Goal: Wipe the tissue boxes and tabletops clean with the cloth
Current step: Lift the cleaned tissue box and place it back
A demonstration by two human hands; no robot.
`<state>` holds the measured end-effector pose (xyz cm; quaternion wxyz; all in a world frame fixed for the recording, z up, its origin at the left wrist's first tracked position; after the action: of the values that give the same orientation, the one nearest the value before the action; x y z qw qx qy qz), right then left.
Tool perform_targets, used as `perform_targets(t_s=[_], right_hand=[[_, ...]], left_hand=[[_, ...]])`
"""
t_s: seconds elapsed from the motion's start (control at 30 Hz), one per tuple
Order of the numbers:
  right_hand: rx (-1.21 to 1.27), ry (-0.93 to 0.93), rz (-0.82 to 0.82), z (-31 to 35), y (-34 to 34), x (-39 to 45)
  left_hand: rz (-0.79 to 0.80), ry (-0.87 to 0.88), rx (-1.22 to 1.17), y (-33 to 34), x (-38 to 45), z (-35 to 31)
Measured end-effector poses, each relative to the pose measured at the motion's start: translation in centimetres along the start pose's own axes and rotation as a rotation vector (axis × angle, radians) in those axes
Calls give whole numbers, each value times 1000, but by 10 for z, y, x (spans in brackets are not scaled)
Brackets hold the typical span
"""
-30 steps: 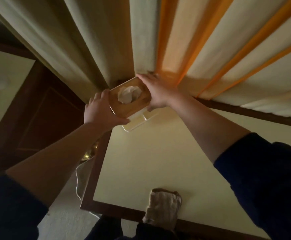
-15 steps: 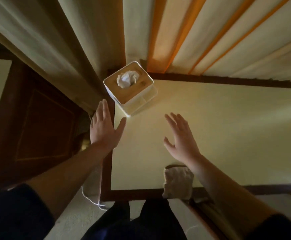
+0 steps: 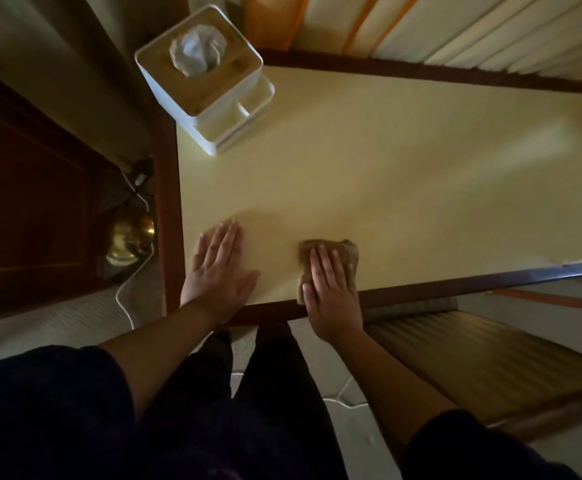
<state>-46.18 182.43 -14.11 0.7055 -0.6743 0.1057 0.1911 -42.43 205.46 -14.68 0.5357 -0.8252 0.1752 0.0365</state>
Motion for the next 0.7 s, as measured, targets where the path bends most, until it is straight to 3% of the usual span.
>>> perform_targets(t_s=[0.13,0.27,0.4,0.53,0.7], right_hand=[[31,149,-39,-46,-14,26],[86,484,-55,-112,-39,65],[243,739,-91,-121,-61,124],[128,512,-203,-76,-85,178],[-67,-149,-267,26,-67,146]], left_hand=[[-15,17,43,4,0,2],[-36,18,60,4,2,1],[-46,17,97,5,2,0],[-77,25,107,5,2,1],[-103,18,101,3,1,-1]])
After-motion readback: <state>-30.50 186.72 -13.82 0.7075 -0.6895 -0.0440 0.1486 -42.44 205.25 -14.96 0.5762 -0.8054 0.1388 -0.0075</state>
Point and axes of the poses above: each hand's wrist, its own x-axis towards the middle knuckle, its own y-axis out of the palm, z = x × y, the point moved 7 cm from there along x, towards the middle knuckle, and after that the axes turned 6 degrees about -x, right-handed, at the moved point
